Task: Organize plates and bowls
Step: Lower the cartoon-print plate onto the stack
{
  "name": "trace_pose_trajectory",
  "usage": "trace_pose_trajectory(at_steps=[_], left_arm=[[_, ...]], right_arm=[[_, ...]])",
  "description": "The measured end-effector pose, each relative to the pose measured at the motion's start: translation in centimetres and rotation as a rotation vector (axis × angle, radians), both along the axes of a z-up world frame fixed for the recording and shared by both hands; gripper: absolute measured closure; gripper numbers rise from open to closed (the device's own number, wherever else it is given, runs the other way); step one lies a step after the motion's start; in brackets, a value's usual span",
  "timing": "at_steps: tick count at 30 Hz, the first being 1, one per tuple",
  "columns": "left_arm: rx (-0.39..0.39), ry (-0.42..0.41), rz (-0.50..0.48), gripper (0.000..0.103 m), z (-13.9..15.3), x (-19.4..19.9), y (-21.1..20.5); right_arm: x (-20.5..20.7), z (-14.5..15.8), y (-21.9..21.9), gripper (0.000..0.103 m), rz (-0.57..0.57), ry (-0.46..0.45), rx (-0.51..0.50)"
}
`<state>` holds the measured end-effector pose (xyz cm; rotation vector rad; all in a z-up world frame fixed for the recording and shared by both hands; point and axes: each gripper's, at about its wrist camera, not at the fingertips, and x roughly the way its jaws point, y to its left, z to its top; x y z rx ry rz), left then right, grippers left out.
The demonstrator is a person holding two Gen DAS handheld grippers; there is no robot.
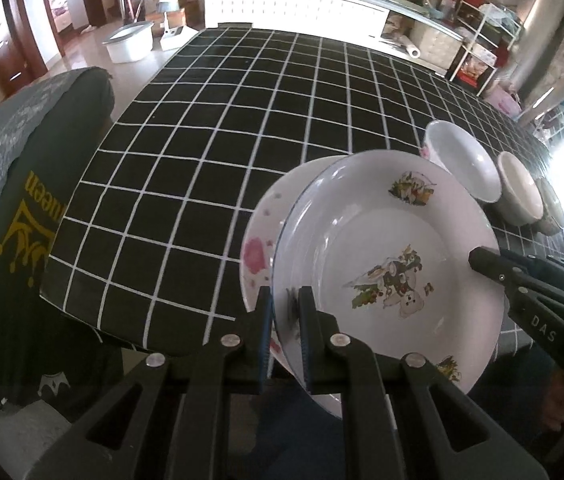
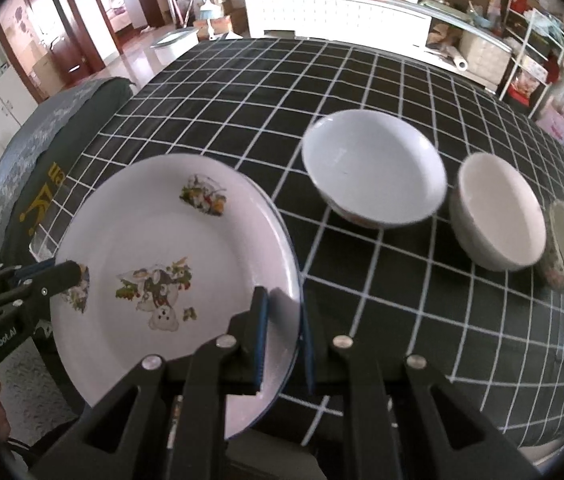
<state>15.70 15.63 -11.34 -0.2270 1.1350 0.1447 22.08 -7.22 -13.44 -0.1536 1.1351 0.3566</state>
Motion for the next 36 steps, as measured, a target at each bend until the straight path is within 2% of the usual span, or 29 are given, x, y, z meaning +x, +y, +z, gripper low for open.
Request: trace_pose_trajectory(at_steps=[17,21,36], left_arm=[[0.032,0.021,0.029,0.093,-1.5,1.7,1.5],[0.013,0.036,0.039,0.091,-2.3,1.3,1.7],[0.001,0.018,0.061,0.091,-1.4,0.0,1.8]], right_arm=[[1.0,-1.2,1.3,0.084,0.033,0.029,-0.008],[0.6,-1.6,1.1,0.084,0.031,0.032,0.008],[-0.5,-0.8,-0.2,0.084,0.021,0.028,0.055]])
